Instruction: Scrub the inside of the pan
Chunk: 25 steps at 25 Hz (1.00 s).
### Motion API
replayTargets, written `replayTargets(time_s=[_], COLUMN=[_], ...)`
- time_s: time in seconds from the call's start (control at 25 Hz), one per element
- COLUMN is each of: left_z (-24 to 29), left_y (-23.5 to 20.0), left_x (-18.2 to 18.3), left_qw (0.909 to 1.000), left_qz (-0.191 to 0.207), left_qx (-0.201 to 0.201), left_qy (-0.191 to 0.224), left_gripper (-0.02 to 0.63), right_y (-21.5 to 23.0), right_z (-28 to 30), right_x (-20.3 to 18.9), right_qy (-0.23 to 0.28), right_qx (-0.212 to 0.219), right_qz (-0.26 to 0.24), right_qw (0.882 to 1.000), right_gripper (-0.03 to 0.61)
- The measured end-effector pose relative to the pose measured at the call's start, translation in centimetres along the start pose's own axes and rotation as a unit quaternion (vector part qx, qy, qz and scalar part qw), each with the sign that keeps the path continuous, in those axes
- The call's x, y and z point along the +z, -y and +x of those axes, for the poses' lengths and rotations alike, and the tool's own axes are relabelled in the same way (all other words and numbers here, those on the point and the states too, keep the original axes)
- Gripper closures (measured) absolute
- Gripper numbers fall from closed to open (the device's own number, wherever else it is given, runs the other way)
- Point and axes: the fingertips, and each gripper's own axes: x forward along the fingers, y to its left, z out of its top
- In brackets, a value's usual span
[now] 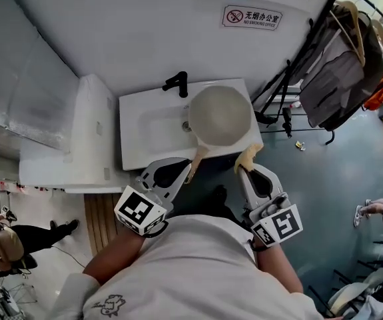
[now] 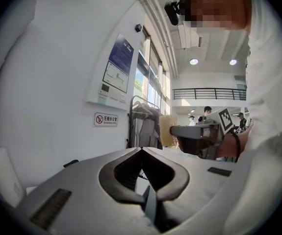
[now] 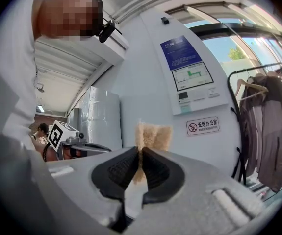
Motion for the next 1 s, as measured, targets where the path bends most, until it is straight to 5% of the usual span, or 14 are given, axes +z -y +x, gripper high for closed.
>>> replayTargets(time_s=[0.6,1.0], left_z=[12.8,15.0], left_y=[-6.5,-9.5], left_x=[-5.6,-13.2], left_qw=[0.9917,0.9763], left_qz=[-0.046,-0.077], left_qx=[0.102,0.145], left_qy=[-0.063,-0.141], left_gripper=[0.615,0.607], right_y=[15.1,19.4], right_z=[5.5,9.9], right_x=[-0.9,-5.9], right_qy=[-0.030,-0.080], right_qx=[0.108,0.139], right_qz=[0.007,0.037], right_qw=[0.994,0.986], right_gripper=[0.555,0.555])
